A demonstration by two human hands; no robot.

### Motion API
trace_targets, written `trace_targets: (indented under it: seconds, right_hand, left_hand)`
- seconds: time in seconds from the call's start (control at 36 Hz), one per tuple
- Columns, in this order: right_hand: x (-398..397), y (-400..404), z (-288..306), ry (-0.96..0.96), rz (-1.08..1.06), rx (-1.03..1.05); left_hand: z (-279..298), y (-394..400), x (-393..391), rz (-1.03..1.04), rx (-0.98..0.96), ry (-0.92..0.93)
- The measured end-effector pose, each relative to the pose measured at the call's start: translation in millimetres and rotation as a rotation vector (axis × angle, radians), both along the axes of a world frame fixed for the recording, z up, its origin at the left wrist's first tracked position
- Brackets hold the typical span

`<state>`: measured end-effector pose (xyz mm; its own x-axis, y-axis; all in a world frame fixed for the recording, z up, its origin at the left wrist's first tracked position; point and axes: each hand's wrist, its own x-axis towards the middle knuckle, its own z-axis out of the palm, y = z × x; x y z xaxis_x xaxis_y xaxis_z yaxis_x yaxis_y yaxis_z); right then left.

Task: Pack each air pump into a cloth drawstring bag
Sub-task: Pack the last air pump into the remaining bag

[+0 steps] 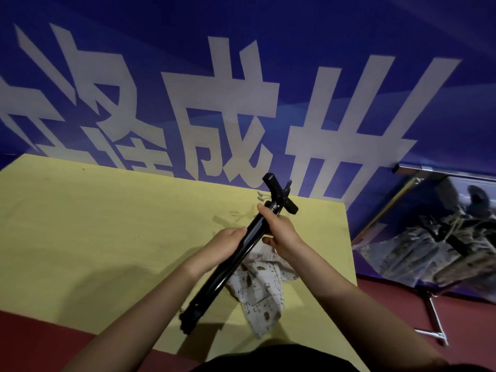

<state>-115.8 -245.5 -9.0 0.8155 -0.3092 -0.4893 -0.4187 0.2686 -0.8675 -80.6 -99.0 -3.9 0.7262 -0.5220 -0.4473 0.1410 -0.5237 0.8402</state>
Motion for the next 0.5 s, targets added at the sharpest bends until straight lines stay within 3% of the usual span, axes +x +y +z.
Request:
trace_targets:
  seconds: [0.22, 0.39, 0.5]
  right_hand:
    - [13.6, -26.2, 3.7, -0.072, -0.124, -0.068]
    - [15.9, -47.7, -0.7, -0.058, -0.294, 0.036]
    - [15.1, -51.5, -4.4, -0.062, -0.367, 0.061]
  left_hand:
    - [-4.2, 43.9, 24.8, 0.225, 0.052, -0.072]
    - [-34.9, 77.4, 11.3, 0.141, 0.358, -0.077]
    - [-45.8, 82.9, 5.0, 0.082, 0.536, -0.320]
